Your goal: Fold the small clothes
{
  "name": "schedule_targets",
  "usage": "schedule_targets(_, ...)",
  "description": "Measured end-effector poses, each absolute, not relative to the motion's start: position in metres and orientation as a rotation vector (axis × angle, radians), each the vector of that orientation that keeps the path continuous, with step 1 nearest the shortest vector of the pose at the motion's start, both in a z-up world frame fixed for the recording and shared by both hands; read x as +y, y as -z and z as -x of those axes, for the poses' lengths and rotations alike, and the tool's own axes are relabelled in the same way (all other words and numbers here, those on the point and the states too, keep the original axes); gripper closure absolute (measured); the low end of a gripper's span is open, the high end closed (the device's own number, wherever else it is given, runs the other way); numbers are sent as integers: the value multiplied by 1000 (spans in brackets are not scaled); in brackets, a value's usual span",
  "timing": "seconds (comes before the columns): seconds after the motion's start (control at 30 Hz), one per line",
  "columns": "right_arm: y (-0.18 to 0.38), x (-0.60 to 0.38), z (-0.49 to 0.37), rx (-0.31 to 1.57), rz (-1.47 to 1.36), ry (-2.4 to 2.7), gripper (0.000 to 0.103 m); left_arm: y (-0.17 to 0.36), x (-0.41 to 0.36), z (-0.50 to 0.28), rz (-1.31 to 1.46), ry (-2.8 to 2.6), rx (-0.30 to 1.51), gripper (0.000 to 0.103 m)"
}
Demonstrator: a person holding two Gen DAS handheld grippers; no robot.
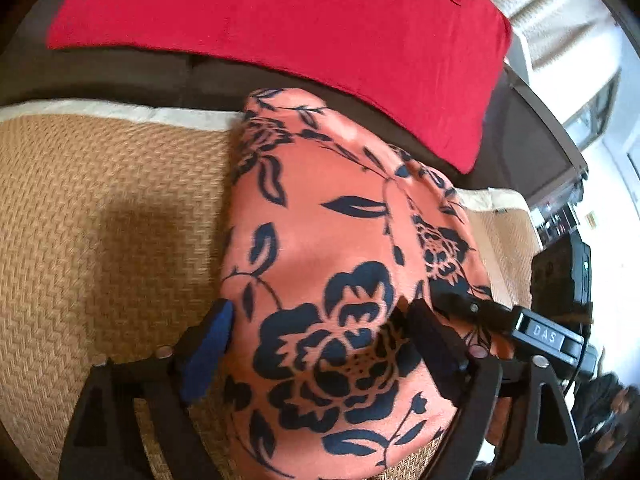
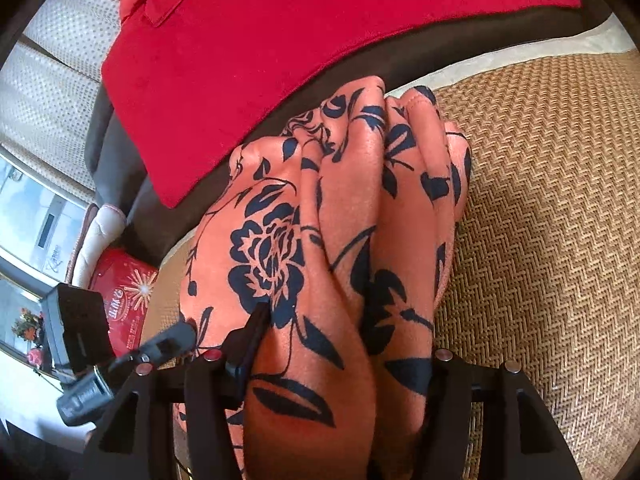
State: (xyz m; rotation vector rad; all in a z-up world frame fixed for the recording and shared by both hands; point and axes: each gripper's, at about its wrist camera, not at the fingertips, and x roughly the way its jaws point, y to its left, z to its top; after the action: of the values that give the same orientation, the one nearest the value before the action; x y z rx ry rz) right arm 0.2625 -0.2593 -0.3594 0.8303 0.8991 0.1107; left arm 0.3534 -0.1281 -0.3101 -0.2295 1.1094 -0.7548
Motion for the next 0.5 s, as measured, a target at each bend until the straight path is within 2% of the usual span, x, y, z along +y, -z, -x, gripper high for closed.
schedule_targets(0.13,362,-271,-261,887,-835,-131,42,311,-135,-347,238,768,1092,13)
schedule_targets(0.2,364,-277,-257,874,-836,-137,42,309,-139,-346,241,766,1075,19)
schedule_targets(0.27,364,-282,-251,858,-820,-138,43,308,-138,-343,242,754,1059,31)
schedule_targets(0.37,359,-275,-250,834,-783,-131,44,302,-138,-339,239,760,1035,41)
schedule_targets(0.5,349,-265,-247,802,-746,-126,46,290,-135,-327,206,775,999,44)
